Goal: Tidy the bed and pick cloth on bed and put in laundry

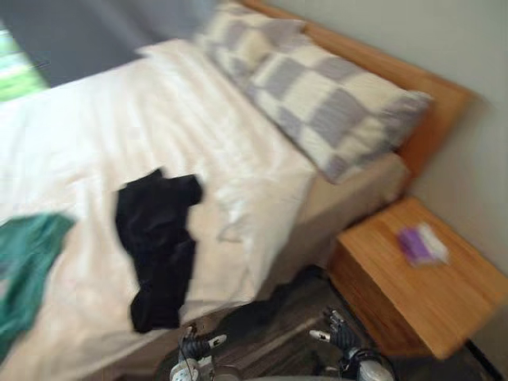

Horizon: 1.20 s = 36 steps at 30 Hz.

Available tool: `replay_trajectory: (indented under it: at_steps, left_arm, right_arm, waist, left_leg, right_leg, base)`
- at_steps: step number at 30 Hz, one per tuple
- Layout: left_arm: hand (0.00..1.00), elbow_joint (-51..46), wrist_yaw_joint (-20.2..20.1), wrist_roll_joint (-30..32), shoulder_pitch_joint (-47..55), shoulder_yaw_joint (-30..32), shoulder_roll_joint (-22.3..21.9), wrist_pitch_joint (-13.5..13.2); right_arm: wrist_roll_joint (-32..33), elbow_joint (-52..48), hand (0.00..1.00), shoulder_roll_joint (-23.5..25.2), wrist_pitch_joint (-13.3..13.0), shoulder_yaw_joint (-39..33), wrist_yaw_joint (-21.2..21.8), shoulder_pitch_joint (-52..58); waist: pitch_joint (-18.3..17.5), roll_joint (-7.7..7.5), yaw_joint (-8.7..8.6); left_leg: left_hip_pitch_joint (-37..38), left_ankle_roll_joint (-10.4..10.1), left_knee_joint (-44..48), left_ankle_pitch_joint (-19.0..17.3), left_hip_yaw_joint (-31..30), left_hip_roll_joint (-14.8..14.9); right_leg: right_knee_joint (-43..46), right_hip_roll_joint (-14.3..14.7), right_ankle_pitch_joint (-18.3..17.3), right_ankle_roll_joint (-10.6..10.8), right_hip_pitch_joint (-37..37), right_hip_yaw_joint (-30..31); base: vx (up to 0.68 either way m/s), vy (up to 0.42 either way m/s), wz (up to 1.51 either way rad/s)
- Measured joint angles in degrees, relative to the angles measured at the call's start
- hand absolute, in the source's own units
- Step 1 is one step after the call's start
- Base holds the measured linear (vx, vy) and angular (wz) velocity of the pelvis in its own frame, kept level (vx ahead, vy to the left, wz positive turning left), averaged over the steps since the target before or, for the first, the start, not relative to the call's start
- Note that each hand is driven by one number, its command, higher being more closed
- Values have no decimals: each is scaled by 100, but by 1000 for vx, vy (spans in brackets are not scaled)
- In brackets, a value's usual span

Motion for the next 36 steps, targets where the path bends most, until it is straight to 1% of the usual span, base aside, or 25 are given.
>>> replay_trajectory:
  at_steps: [1,2,3,4,6,7,9,10,11,12,13,14,16,18,19,20,21,22,23,26,28,31,34,35,36]
  left_arm:
    - [0,-7,-53,33,12,-131,27,7]
    - [0,-8,-105,36,61,-152,104,9]
    - [0,-30,-143,-1,106,-190,261,6]
    - [0,-14,-207,30,165,-205,375,5]
    - [0,131,-294,34,182,-278,563,8]
    - [0,141,-310,39,176,-282,572,10]
    - [0,279,-376,116,149,-315,584,19]
    - [0,353,-386,146,107,-333,619,29]
    - [0,380,-381,241,17,-399,652,123]
    - [0,403,-375,292,-7,-428,701,186]
    - [0,432,-357,333,-30,-450,760,292]
    - [0,463,-340,328,-51,-417,746,376]
    - [0,465,-320,324,-62,-251,681,409]
    - [0,464,-304,330,-26,-38,619,408]
    - [0,465,-301,384,-1,42,618,408]
    - [0,455,-266,438,49,223,640,405]
    - [0,460,-244,438,61,311,637,412]
    - [0,457,-210,431,88,427,582,431]
    - [0,455,-216,391,105,454,450,446]
    - [0,398,-233,190,7,549,218,481]
    - [0,340,-282,178,12,553,122,479]
    - [0,22,-372,254,344,607,147,414]
    - [0,-40,-383,256,577,606,232,373]
    - [0,-47,-423,251,720,614,235,370]
    - [0,-50,-456,261,756,643,260,354]
  right_arm:
    - [85,9,0,-67,39,25,-43,-53]
    - [143,52,0,-77,70,20,-76,-98]
    - [247,113,0,-19,159,29,-133,-183]
    - [402,146,0,-1,228,15,-154,-186]
    - [582,275,0,6,349,-153,-301,-119]
    - [618,284,0,6,373,-194,-321,-116]
    - [939,373,0,3,453,-471,-402,-35]
    - [1116,383,0,20,469,-531,-443,42]
    - [1322,390,0,68,474,-603,-514,150]
    - [1438,374,0,112,444,-641,-536,176]
    - [1592,361,0,169,419,-708,-570,157]
    - [1768,356,0,211,365,-739,-639,179]
    - [1954,348,0,255,237,-871,-750,202]
    - [2211,258,0,320,137,-1075,-914,285]
    - [2353,221,0,359,94,-1135,-1000,336]
    - [2669,219,0,505,7,-1283,-1152,461]
    - [2722,224,0,542,3,-1337,-1224,502]
    - [2835,219,0,546,-12,-1486,-1347,524]
    - [2838,153,0,486,-44,-1635,-1531,506]
    - [2864,-177,0,396,-135,-1853,-1946,517]
    - [2866,-691,0,289,-166,-2190,-2431,623]
    - [2607,-2006,0,43,-226,-2507,-3016,603]
    - [2256,-3463,0,-367,-147,-2702,-3160,501]
    - [2040,-4184,0,-609,-14,-2730,-3159,406]
    - [1908,-4416,0,-705,46,-2734,-3153,353]
  waist:
    - [-39,36,12]
    - [-47,-48,23]
    - [-108,-205,31]
    - [-171,-338,21]
    - [-274,-441,-15]
    - [-273,-441,-24]
    - [-256,-396,-172]
    - [-239,-404,-204]
    - [-181,-432,-243]
    - [-157,-432,-322]
    - [-144,-476,-396]
    - [-118,-438,-416]
    - [-104,-397,-424]
    - [-117,-311,-421]
    - [-130,-293,-420]
    - [-187,-389,-397]
    - [-208,-422,-383]
    - [-271,-362,-308]
    - [-289,-206,-290]
    - [-319,-78,-326]
    - [-396,33,-325]
    - [-567,8,-291]
    - [-658,-153,-212]
    - [-691,-237,-167]
    - [-711,-266,-164]
  left_leg:
    - [2,116,-237,243,615,-61]
    - [25,146,-392,287,641,-153]
    - [77,246,-722,477,584,-440]
    - [203,307,-1268,784,385,-762]
    - [323,418,-1897,1101,89,-1069]
    - [338,430,-1953,1124,45,-1086]
    - [387,498,-2207,1214,-260,-1169]
    - [377,535,-2220,1156,-434,-1204]
    - [413,589,-2184,1134,-701,-1213]
    - [418,610,-2170,1121,-822,-1205]
    - [394,634,-2099,1099,-974,-1105]
    - [387,639,-2076,1113,-1038,-965]
    - [463,585,-2079,1115,-1002,-841]
    - [537,385,-1993,1069,-904,-639]
    - [517,293,-1913,1036,-842,-546]
    - [542,98,-1856,970,-651,-432]
    - [571,26,-1872,954,-582,-407]
    - [649,-135,-1899,944,-276,-201]
    - [690,-249,-1909,996,159,-36]
    - [774,-403,-2006,1096,405,55]
    - [916,-523,-2125,1243,498,221]
    - [988,-532,-2207,1317,498,255]
    - [862,-507,-2227,1304,593,241]
    - [840,-496,-2277,1348,645,226]
    - [831,-495,-2302,1369,645,214]
  right_leg:
    - [-5,-37,-47,76,136,-354]
    - [-20,-124,-97,153,177,-450]
    - [-74,-256,-142,245,175,-547]
    - [-133,-367,-124,245,176,-563]
    - [-35,-507,-114,262,179,-562]
    - [46,-531,-114,262,165,-565]
    - [1076,-795,-112,261,-144,-513]
    - [2014,-1038,-54,175,-490,-254]
    - [3126,-1234,250,23,-1017,374]
    - [3492,-1206,291,70,-1244,755]
    - [3698,-994,-41,205,-1465,1230]
    - [3489,-730,-349,221,-1580,1402]
    - [2859,-626,-375,200,-1602,1403]
    - [1933,-512,-291,183,-1602,1468]
    - [1462,-425,-50,167,-1577,1562]
    - [721,-368,1213,230,-1475,1685]
    - [616,-366,1193,348,-1432,1714]
    - [292,-124,1104,399,-1295,1713]
    - [-6,69,1054,328,-1223,1691]
    - [-436,212,802,212,-1003,1593]
    - [-601,363,796,197,-723,1343]
    - [-804,394,783,159,-510,1159]
    - [-1038,346,858,188,-467,1005]
    - [-1134,318,933,177,-429,915]
    - [-1167,308,954,171,-412,886]
  base:
    - [32,71,179]
    - [25,132,140]
    - [19,132,87]
    - [23,163,74]
    - [30,146,63]
    - [33,113,69]
    - [-10,72,70]
    - [-59,99,93]
    - [-49,87,98]
    - [26,-13,104]
    - [47,-48,96]
    - [53,-51,78]
    - [63,-45,26]
    - [114,-128,-18]
    - [145,-209,-39]
    - [165,-254,-41]
    - [177,-323,-63]
    - [165,-298,-74]
    - [140,-255,-69]
    - [72,-201,-19]
    - [48,-161,32]
    - [-7,-63,26]
    - [-45,-9,24]
    - [-18,-1,20]
    - [-7,3,23]
